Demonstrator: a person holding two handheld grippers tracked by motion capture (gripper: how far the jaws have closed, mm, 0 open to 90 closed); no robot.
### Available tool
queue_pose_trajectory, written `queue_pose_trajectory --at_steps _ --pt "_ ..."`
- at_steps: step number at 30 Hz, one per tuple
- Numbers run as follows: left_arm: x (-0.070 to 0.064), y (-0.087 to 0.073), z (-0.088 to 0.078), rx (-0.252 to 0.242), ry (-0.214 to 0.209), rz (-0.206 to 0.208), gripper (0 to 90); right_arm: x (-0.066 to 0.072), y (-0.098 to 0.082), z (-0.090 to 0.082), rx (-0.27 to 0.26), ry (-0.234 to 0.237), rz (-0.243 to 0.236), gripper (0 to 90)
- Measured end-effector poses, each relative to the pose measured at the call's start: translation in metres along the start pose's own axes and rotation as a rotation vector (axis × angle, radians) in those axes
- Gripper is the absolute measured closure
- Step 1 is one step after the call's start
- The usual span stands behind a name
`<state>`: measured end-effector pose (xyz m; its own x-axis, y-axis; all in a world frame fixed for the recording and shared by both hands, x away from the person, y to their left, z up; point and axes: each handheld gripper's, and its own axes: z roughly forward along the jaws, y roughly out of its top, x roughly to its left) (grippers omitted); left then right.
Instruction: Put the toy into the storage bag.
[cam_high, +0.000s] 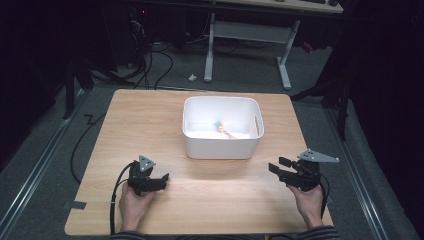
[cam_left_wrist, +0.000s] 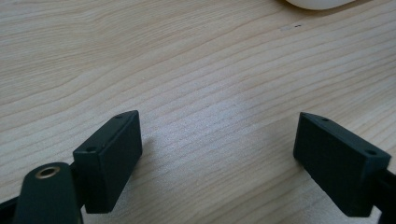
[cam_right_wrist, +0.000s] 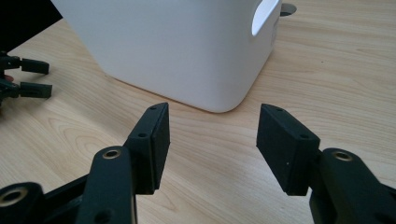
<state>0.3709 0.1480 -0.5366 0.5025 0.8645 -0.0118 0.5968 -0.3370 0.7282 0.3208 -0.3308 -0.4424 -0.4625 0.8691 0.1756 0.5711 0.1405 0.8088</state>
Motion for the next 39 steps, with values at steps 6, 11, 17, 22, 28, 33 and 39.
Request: queue_pose_trajectory --at_steps 6,11,17,22,28,33,39 --pt "0.000 0.000 0.000 0.001 0.000 -0.002 14.9 0.002 -0.004 0.008 0.019 -0.007 0.002 44.8" --pt "0.000 0.000 0.000 0.001 0.001 -0.001 14.9 0.002 -0.006 0.013 0.026 -0.010 -0.001 44.8" --pt "0.000 0.000 0.000 0.001 0.000 -0.002 14.9 0.002 -0.010 0.022 0.043 -0.011 0.009 44.9" --pt "0.000 0.000 0.000 0.001 0.000 -0.002 14.9 0.000 -0.013 0.028 0.056 -0.012 0.012 45.0" --pt "0.000 0.000 0.000 0.002 0.000 -0.002 14.9 0.000 -0.016 0.034 0.066 -0.022 0.011 45.2" --pt "0.000 0.000 0.000 0.001 0.000 -0.002 14.8 0.000 -0.019 0.038 0.081 -0.030 0.009 45.2" --pt "0.000 0.000 0.000 0.002 0.000 -0.002 14.8 -0.002 -0.024 0.043 0.093 -0.059 -0.008 45.1"
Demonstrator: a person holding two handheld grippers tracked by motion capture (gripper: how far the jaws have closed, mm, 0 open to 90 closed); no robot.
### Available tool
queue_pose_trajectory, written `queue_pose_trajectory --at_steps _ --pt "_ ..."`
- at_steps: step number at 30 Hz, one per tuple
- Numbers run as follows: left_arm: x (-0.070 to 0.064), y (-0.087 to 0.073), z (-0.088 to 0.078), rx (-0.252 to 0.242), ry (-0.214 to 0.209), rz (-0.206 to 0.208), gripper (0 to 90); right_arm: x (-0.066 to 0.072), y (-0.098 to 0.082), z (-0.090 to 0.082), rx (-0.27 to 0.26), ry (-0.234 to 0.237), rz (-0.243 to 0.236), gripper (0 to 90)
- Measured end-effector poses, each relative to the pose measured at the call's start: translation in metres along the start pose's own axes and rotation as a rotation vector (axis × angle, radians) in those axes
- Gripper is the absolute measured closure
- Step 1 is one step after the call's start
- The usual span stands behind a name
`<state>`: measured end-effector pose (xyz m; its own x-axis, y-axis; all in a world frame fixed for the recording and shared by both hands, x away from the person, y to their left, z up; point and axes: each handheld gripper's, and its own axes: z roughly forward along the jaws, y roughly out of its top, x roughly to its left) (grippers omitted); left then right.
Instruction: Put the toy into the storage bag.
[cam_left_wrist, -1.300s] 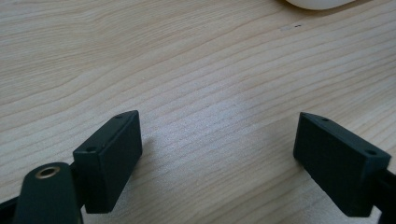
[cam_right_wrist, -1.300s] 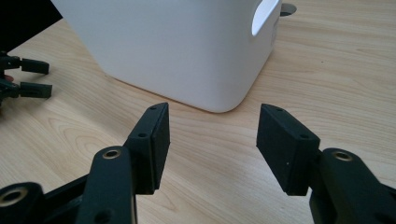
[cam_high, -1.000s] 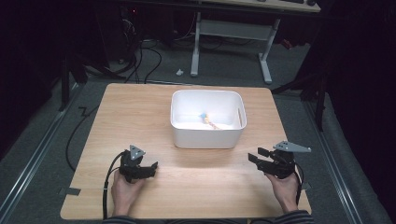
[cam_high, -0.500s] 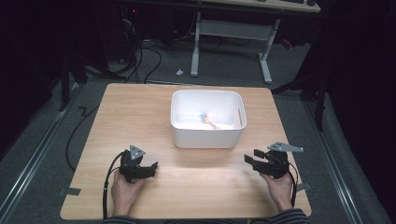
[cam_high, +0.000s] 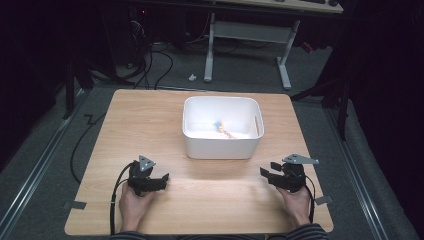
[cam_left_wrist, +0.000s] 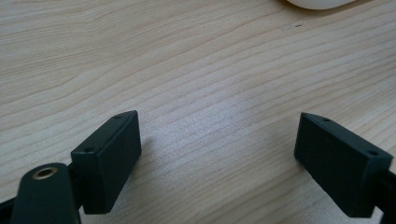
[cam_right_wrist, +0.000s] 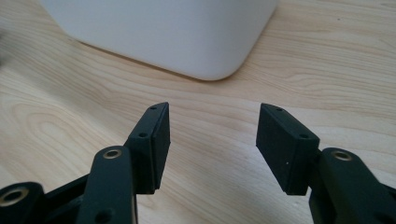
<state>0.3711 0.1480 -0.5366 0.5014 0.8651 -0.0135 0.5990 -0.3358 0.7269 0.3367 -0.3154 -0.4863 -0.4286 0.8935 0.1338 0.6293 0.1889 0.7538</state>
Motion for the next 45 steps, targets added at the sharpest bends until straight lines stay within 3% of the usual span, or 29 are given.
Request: queue_pose_trajectory --at_steps 18,27,39,45 --pt "0.000 0.000 0.000 0.000 0.000 0.000 14.9 -0.008 -0.015 0.014 0.033 -0.075 -0.011 44.3" --pt "0.000 0.000 0.000 0.000 0.001 0.000 14.9 -0.006 -0.018 0.024 0.043 -0.133 -0.057 43.6" --pt "0.000 0.000 0.000 0.000 0.002 -0.001 14.8 -0.007 -0.023 0.035 0.051 -0.163 -0.080 41.9" --pt "0.000 0.000 0.000 -0.001 0.004 -0.001 14.8 -0.011 -0.024 0.037 0.047 -0.158 -0.064 41.5"
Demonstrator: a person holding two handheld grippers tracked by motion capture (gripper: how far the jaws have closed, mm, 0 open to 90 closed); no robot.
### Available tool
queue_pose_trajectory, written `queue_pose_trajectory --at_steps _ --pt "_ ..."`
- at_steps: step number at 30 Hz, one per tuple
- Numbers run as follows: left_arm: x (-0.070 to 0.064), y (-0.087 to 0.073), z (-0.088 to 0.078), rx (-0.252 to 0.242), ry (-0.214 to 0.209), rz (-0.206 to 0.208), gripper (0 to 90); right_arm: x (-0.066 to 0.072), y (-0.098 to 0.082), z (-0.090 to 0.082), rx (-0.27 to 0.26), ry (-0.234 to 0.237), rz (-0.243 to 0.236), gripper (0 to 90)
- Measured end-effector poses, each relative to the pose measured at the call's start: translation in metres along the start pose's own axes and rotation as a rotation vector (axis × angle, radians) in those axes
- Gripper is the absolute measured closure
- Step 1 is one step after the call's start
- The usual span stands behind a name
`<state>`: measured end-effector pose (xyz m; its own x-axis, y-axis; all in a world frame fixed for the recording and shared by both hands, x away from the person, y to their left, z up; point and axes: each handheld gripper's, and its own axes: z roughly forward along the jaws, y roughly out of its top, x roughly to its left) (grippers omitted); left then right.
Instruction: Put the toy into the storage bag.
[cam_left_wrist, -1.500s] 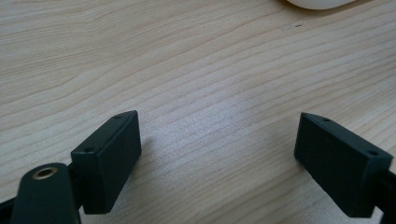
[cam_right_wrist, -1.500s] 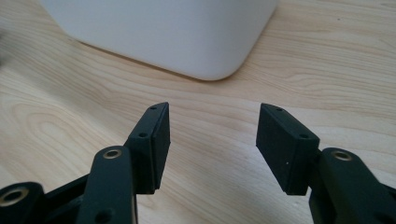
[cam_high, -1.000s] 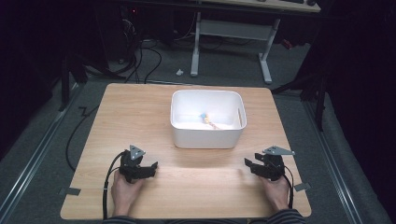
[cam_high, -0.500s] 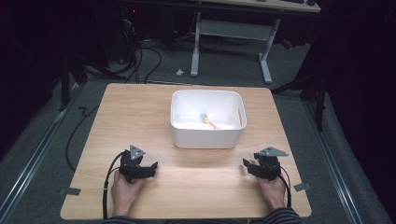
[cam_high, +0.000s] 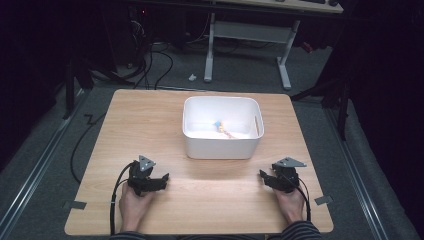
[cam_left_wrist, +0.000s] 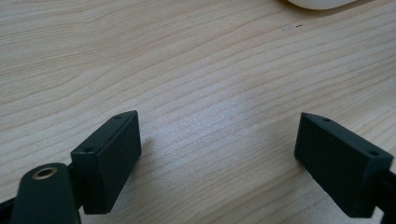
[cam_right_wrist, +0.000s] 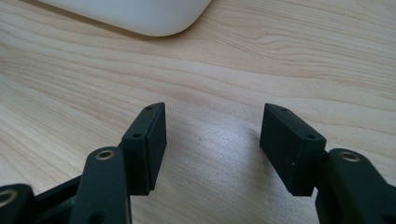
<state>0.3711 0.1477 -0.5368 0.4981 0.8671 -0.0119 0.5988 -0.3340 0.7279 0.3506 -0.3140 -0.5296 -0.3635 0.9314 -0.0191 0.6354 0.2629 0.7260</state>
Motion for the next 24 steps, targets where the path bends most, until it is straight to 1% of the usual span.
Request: queue_pose_trajectory --at_steps 2,7,22,24 --pt "0.0001 0.0001 -0.0001 0.001 -0.001 0.000 14.8 0.0001 0.0000 0.0003 -0.002 0.002 -0.001 41.1" --pt "0.0000 0.0000 0.0001 0.000 0.000 -0.001 14.7 -0.0010 0.0003 0.0012 0.000 0.010 -0.004 37.1" --pt "0.0003 -0.0001 -0.0001 0.000 0.000 -0.003 15.2 0.0003 -0.0005 0.0006 0.005 -0.001 0.005 33.9" --pt "0.0004 0.0000 -0.0001 0.000 0.000 -0.003 15.2 0.0002 -0.0007 0.0006 0.003 0.003 0.000 33.3"
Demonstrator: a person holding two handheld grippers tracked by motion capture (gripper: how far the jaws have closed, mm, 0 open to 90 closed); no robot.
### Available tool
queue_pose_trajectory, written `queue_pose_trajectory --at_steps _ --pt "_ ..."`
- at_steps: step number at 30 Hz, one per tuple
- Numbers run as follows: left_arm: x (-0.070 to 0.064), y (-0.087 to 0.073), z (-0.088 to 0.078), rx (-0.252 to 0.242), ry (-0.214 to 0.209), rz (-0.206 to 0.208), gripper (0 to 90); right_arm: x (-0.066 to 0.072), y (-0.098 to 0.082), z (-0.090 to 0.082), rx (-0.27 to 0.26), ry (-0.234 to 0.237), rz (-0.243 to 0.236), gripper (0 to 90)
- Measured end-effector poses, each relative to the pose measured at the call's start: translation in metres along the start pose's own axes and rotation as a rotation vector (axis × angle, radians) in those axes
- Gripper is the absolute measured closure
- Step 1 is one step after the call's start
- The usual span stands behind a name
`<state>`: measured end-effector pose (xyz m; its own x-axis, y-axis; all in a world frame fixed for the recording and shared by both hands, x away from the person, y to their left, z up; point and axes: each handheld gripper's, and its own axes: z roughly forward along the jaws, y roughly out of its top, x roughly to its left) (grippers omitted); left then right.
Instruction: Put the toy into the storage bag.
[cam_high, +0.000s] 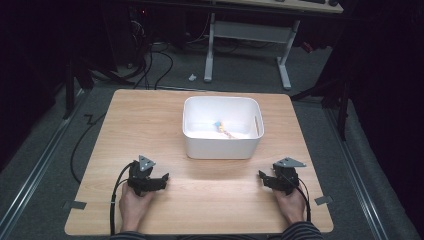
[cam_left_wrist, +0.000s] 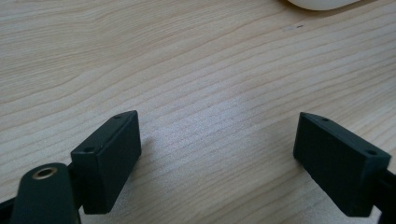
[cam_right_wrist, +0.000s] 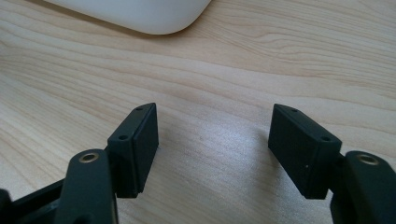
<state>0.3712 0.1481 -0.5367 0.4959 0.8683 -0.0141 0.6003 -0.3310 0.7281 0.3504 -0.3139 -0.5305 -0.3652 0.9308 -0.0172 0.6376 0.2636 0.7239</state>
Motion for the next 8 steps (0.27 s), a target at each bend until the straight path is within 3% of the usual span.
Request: queue_pose_trajectory --at_steps 8 --pt "0.0003 0.0000 -0.0001 0.000 0.000 -0.001 15.3 0.0002 -0.0003 -0.0001 0.004 0.005 -0.006 29.2"
